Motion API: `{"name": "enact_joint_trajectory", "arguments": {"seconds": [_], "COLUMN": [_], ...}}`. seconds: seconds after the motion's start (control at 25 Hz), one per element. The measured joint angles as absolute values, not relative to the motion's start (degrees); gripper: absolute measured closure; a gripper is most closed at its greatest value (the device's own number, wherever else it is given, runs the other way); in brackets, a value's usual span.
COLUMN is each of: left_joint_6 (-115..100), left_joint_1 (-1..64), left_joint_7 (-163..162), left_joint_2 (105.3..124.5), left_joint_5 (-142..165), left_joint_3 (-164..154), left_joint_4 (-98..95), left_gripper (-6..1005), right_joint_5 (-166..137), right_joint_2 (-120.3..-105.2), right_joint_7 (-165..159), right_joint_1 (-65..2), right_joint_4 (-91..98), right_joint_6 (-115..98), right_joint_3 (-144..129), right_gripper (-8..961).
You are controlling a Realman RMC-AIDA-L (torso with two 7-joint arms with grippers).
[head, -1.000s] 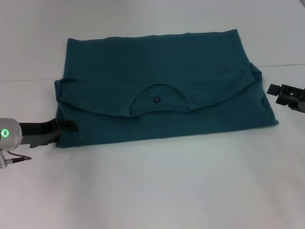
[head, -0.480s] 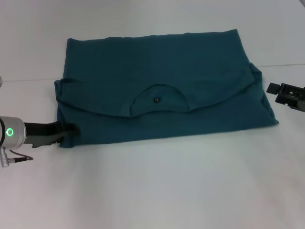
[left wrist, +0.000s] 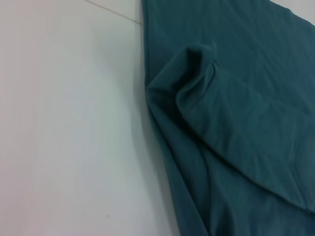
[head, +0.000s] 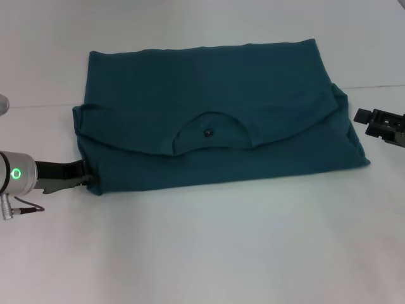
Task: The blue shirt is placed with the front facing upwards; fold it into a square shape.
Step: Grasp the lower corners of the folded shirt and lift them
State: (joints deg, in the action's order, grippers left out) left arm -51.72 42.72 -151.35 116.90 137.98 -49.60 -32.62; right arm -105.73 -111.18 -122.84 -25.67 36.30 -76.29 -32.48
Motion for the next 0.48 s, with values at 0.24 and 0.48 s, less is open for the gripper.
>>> {"name": "enact_joint_trajectory", "arguments": {"seconds": [0.24,0.48], "left_joint_6": [-52.2,-55.0], "left_joint_1": [42.6,41.5], "left_joint_7": [-151.4,-150.3], "left_joint_2": [117.26,117.14], "left_joint_5": [137.7,134.4], "left_joint_3": [-49.9,-47.3], "left_joint_4": [-34.3,-35.9], "left_gripper": [865,1000], "right_joint_5": [-105.7,-105.7], "right_joint_2": [-111.18,-111.19], "right_joint_7": [-122.8,-122.7], "right_joint_1": [-25.6,-25.3], "right_joint_4": [36.3,36.3], "right_joint_6": [-76.3,-76.4], "right_joint_3": [-32.1,-31.8], "right_gripper": [238,239]}}
